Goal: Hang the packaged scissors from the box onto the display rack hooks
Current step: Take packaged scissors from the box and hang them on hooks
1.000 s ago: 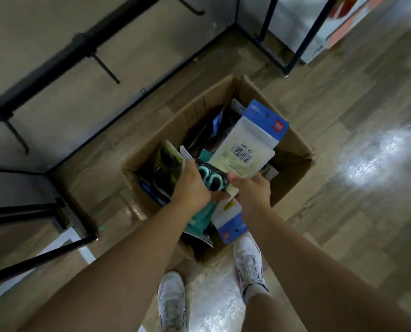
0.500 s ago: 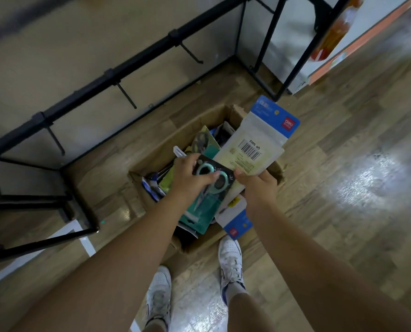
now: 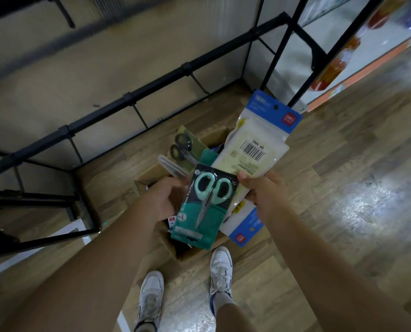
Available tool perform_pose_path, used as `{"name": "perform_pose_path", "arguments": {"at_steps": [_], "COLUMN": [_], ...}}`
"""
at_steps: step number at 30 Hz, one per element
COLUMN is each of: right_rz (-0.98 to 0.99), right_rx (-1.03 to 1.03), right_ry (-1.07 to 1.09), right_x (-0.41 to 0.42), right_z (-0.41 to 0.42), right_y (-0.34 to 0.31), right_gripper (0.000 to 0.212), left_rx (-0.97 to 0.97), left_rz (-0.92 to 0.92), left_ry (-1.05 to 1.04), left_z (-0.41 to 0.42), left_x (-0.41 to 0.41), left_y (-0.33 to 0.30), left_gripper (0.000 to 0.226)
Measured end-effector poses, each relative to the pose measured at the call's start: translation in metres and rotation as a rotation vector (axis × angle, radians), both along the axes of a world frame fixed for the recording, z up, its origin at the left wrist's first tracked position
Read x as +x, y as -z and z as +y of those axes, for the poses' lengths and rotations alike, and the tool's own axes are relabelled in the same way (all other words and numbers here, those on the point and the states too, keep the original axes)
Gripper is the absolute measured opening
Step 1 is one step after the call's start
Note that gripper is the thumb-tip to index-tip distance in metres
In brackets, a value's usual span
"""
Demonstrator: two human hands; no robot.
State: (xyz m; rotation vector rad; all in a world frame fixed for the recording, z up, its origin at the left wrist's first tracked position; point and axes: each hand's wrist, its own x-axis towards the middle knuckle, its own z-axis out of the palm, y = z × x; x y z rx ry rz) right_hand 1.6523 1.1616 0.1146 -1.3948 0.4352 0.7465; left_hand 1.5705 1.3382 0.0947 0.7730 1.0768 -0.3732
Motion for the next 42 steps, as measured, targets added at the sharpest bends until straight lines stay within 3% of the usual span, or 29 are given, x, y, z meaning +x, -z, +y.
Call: {"name": "perform_pose_path", "arguments": {"at_steps": [3, 7, 13, 16, 18, 21, 25, 29, 32, 36, 42], "right_rz": [0.061, 0.078, 0.094, 0.053, 0.014, -0.045, -0.15, -0.179, -0.217, -0.283, -0.335], "right_rx": [0.044, 0.01, 0.006, 0.058, 0.079, 0.143, 0.237, 0.325, 0.42, 0.481, 0.519], "right_ry": [-0.027, -0.006, 0.041, 0.045, 0.059, 0.092, 0.063, 0.071, 0.072, 0.055, 0.048], "right_x": [0.01, 0.018, 0.017, 0.012, 0.01, 0.01, 0.009, 0.009, 0.002, -0.019, -0.037], "right_z": [0.001, 0.003, -0.007, -0.013, -0.016, -0.019, -0.014, 0.001, 0.01, 0.005, 0.018], "right_y": [-0.004, -0.014, -0.071, -0.116, -0.151, -0.206, -0.27, -0.323, -0.358, -0.382, -0.417], "right_gripper": [0.02, 0.016, 0.017, 0.018, 0.019, 0.019, 0.018, 0.019, 0.017, 0.019, 0.015], "left_rx": [-0.01, -0.012, 0.013, 0.033, 0.157, 0.215, 0.409, 0.554, 0.575, 0.582, 0.596], "left_rz": [0.007, -0.014, -0.077, -0.114, -0.209, -0.343, -0.461, -0.572, -0.64, -0.717, -0.807], "left_ry": [-0.049, -0.146, 0.027, 0.035, 0.039, 0.1, 0.153, 0.131, 0.119, 0.114, 0.053], "left_z": [-0.005, -0.012, -0.026, -0.035, -0.039, -0.04, -0.039, -0.035, -0.037, -0.047, -0.041], "left_x": [0.006, 0.018, 0.016, 0.013, 0.01, 0.002, 0.0, -0.001, -0.011, -0.031, -0.05], "left_y": [-0.015, -0.033, -0.106, -0.158, -0.19, -0.236, -0.301, -0.358, -0.389, -0.413, -0.445], "left_gripper": [0.009, 0.017, 0.008, 0.05, 0.057, 0.093, 0.065, 0.092, 0.087, 0.056, 0.065]}}
